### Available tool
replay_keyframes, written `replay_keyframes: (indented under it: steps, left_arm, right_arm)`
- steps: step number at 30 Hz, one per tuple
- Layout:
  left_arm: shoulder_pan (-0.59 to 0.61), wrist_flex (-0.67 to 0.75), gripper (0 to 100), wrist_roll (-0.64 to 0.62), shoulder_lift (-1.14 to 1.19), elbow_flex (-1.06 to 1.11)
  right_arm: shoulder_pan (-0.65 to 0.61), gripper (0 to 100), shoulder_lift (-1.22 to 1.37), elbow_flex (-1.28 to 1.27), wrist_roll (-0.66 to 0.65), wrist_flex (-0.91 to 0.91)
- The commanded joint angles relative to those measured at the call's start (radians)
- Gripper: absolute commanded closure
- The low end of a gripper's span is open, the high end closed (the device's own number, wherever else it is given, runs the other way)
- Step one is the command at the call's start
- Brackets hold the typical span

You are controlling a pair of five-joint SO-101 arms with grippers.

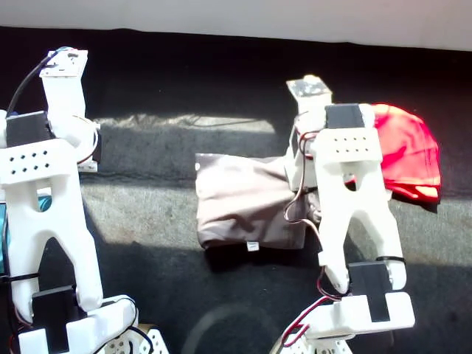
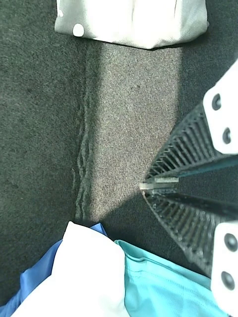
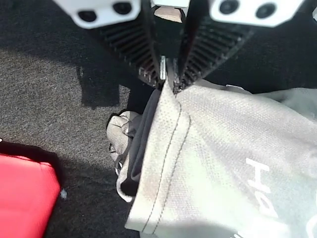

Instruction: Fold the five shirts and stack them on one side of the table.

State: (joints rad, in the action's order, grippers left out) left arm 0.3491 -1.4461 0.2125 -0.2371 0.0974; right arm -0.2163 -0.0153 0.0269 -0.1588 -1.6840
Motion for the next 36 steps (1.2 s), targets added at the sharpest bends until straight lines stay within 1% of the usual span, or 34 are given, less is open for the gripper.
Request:
replay_keyframes:
  steps: [1,6,8,11,16,18,19,21,23,25,27,29,32,36]
  left_arm:
    - [0.010,0.014,99,0.008,-0.022,-0.018]
    - [0.010,0.014,99,0.008,-0.021,-0.018]
    - [0.010,0.014,99,0.008,-0.021,-0.018]
    - [0.010,0.014,99,0.008,-0.021,-0.016]
    - [0.005,0.012,99,0.006,-0.019,-0.007]
    - [-0.012,0.012,99,0.003,-0.019,-0.007]
    - [-0.031,0.009,99,0.003,-0.019,-0.005]
    - [-0.085,0.006,99,0.000,-0.019,0.016]
    - [-0.145,0.008,99,0.000,-0.019,0.058]
    - [-0.177,0.025,99,-0.005,-0.019,0.105]
    - [-0.179,0.064,99,-0.035,-0.021,0.148]
    - [-0.153,0.101,99,-0.044,-0.021,0.180]
    - [-0.114,0.138,99,-0.043,-0.021,0.216]
    - [-0.081,0.149,99,-0.041,-0.022,0.228]
  right_arm:
    - [0.019,99.2,-0.048,-0.079,-0.055,0.030]
    - [0.021,98.1,-0.054,-0.257,-0.078,0.217]
    - [0.024,93.3,-0.054,-0.297,-0.084,0.263]
    - [0.048,84.2,-0.077,-0.303,-0.087,0.254]
    - [0.105,84.3,-0.288,-0.234,-0.068,0.211]
    - [0.113,85.1,-0.355,-0.225,0.009,0.259]
    - [0.110,88.1,-0.361,-0.225,0.041,0.289]
    - [0.082,99.4,-0.325,-0.226,0.083,0.344]
    - [0.039,98.2,-0.243,-0.217,0.094,0.377]
    - [-0.028,99.2,-0.143,-0.213,0.095,0.403]
    - [-0.087,99.1,-0.045,-0.185,0.095,0.423]
    - [-0.119,99.1,0.041,-0.139,0.106,0.429]
    - [-0.119,99.1,0.156,-0.045,0.144,0.429]
    - [-0.044,99.1,0.306,0.061,0.072,0.429]
